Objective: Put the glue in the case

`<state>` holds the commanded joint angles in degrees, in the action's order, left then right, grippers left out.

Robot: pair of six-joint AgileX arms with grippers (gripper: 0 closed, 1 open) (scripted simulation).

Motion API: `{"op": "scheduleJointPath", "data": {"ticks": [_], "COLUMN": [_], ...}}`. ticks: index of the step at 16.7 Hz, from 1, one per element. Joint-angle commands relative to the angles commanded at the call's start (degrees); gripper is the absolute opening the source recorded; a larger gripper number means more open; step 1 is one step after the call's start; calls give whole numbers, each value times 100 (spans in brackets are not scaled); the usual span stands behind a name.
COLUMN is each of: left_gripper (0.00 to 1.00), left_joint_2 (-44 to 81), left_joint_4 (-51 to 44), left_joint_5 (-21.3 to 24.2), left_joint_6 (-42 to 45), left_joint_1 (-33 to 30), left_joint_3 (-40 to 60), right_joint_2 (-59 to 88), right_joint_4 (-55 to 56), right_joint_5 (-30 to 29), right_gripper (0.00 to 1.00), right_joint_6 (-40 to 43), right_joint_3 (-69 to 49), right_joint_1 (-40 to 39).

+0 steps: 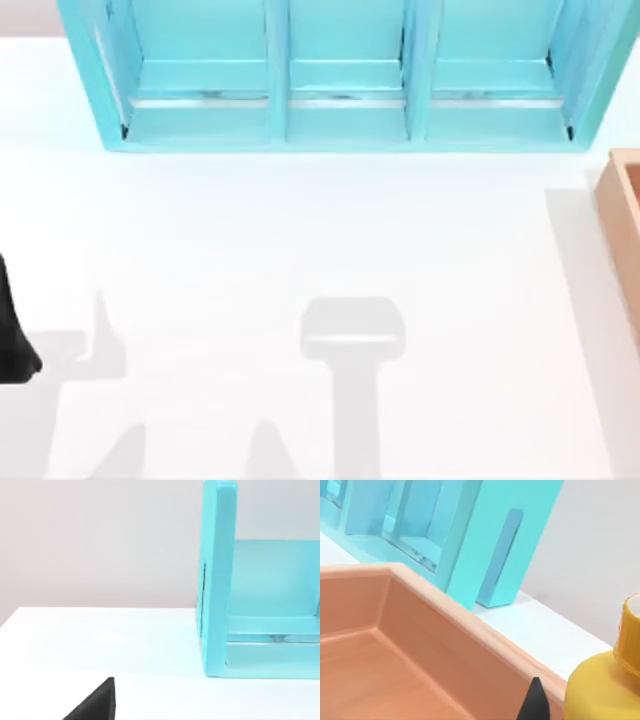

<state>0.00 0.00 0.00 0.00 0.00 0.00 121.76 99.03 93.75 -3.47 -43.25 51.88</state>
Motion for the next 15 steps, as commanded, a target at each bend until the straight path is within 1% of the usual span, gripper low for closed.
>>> {"op": "scheduleJointPath", "data": {"ticks": [9,15], "left_gripper": [100,100], "left_joint_2": [0,0], "left_joint_4": [0,0], "left_joint_5": [0,0], "left_joint_6": [0,0], "left_joint_1": [0,0], "left_joint_3": [0,0], "right_joint_2": [203,528], "right_joint_4": [429,651], "right_joint_5": [-232,-559], "right_gripper": [0,0], "right_joint_6": [-278,-684], "right_joint_3": [381,970], "right_joint_1": [-246,-613]}}
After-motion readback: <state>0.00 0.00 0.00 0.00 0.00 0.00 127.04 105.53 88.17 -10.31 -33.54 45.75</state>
